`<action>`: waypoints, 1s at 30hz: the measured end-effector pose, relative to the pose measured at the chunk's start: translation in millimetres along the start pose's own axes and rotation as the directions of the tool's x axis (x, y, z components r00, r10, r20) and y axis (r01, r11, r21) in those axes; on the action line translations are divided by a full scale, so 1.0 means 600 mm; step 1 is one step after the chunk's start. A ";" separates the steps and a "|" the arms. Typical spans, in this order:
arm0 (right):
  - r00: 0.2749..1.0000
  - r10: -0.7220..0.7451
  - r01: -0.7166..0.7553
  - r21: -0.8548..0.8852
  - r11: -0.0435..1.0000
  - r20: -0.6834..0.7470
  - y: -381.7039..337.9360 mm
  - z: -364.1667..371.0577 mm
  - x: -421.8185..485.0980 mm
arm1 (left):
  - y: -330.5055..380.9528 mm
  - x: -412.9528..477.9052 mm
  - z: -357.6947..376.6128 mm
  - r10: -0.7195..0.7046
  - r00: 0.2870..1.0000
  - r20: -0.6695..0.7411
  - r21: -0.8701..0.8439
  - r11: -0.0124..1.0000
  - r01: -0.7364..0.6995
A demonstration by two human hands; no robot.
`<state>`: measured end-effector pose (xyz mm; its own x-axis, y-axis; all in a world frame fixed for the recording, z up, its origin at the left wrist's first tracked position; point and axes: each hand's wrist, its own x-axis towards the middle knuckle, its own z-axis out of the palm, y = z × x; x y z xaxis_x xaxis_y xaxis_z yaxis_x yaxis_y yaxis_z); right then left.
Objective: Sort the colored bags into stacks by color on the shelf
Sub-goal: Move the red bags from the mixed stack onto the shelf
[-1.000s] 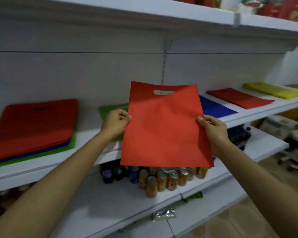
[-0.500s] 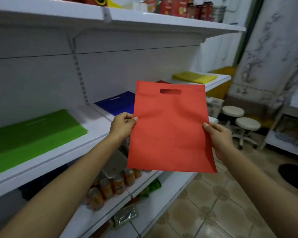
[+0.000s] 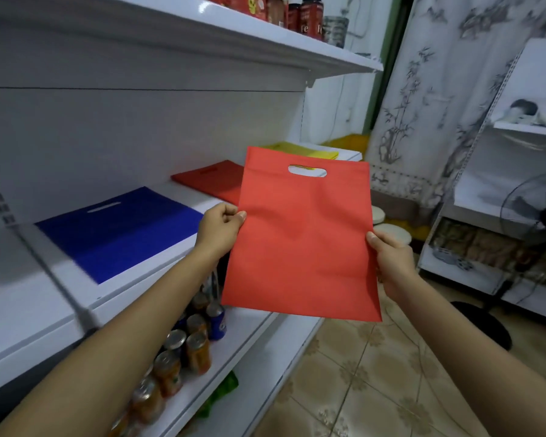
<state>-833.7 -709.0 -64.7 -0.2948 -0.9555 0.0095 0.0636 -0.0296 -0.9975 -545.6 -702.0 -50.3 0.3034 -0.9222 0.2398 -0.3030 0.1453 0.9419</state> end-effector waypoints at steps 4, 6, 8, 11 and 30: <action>1.000 -0.004 0.005 -0.017 1.000 0.017 -0.017 0.031 0.109 | -0.007 0.097 0.042 -0.013 1.000 -0.008 -0.021 1.000 0.013; 1.000 -0.009 0.009 -0.017 1.000 0.028 -0.031 0.053 0.159 | -0.005 0.145 0.051 -0.009 0.999 -0.033 -0.029 1.000 0.008; 0.998 -0.012 0.014 -0.037 0.999 0.056 -0.039 0.076 0.201 | 0.003 0.184 0.053 -0.001 0.998 -0.056 -0.041 0.999 -0.001; 0.996 -0.009 0.014 -0.056 0.998 0.087 -0.038 0.111 0.251 | 0.000 0.225 0.048 -0.007 0.996 -0.089 -0.037 0.999 0.003; 0.782 -0.090 0.215 -0.131 0.968 0.617 -0.039 0.398 0.535 | -0.062 0.337 -0.039 -0.128 0.876 -0.466 0.205 0.947 0.248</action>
<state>-702.0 -1085.2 -21.9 0.3524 -0.9253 0.1403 -0.1264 -0.1956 -0.9725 -451.9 -885.2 -31.3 0.7253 -0.6591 0.1986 -0.3967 -0.1644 0.9031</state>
